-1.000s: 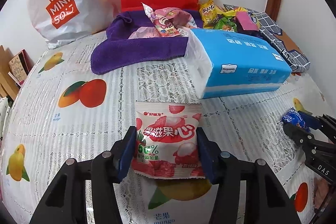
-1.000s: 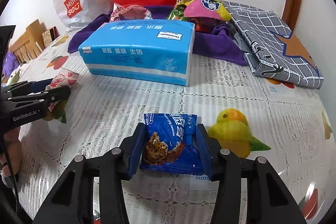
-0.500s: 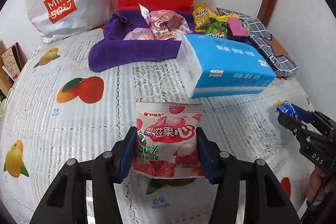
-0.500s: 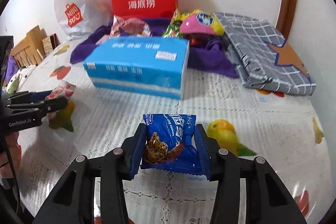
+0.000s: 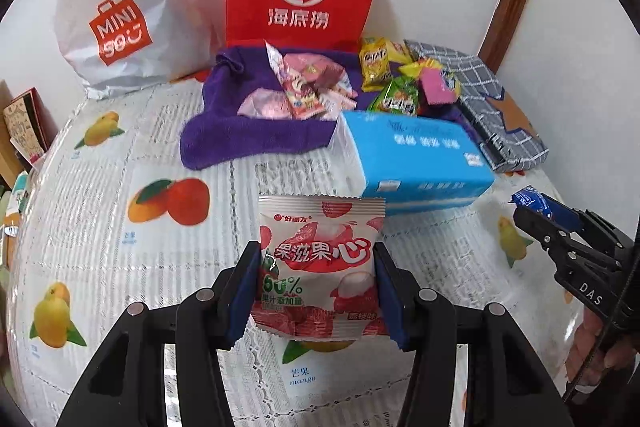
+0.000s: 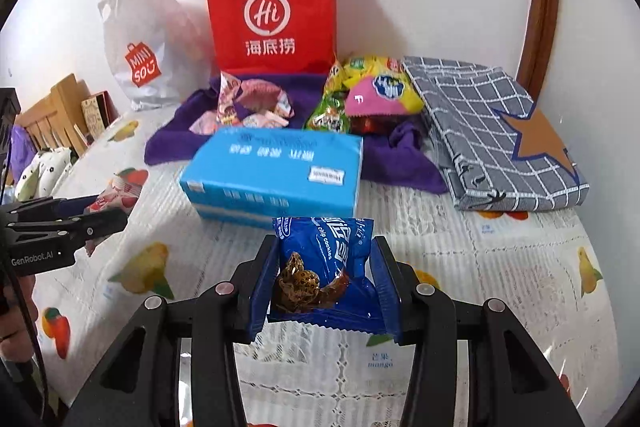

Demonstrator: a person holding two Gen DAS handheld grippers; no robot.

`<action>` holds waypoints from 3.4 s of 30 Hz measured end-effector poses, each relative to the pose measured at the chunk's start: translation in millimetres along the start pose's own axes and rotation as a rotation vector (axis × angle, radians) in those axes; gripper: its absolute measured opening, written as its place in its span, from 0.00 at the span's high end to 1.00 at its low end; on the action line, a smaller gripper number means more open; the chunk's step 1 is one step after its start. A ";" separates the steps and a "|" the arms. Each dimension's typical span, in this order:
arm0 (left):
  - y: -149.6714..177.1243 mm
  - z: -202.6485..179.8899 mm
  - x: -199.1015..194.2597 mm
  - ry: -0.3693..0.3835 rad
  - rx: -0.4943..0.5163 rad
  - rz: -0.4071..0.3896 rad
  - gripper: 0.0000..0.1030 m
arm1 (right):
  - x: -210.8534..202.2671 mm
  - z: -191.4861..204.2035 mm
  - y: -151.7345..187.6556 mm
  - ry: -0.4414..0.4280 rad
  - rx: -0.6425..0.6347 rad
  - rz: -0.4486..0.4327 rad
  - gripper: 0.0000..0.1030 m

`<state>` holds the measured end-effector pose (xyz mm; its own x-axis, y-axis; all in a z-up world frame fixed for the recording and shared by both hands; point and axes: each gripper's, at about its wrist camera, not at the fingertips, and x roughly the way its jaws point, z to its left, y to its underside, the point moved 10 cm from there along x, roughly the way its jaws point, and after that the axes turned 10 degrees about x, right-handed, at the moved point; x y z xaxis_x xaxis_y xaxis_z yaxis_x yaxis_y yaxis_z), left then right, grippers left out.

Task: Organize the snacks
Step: 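Carry the pink jelly bag and blue cookie pack over the purple towel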

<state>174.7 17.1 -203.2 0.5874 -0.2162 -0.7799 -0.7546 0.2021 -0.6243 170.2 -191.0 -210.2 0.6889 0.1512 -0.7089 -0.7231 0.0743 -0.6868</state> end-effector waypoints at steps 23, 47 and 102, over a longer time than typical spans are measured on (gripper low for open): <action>-59.2 -11.3 -30.9 0.033 0.026 -0.056 0.50 | -23.9 15.0 -64.4 0.000 0.022 -0.056 0.55; -107.9 -0.6 -26.3 0.004 0.026 -0.072 0.50 | -11.4 26.8 -120.0 -0.033 0.016 -0.091 0.55; -189.7 39.1 102.6 -0.009 -0.025 0.011 0.50 | 152.9 22.7 -197.8 -0.062 0.006 0.027 0.55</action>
<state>389.5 -6.0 -166.5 0.5817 -0.2051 -0.7871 -0.7680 0.1801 -0.6145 417.4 -160.2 -179.2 0.6649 0.2142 -0.7156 -0.7417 0.0757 -0.6665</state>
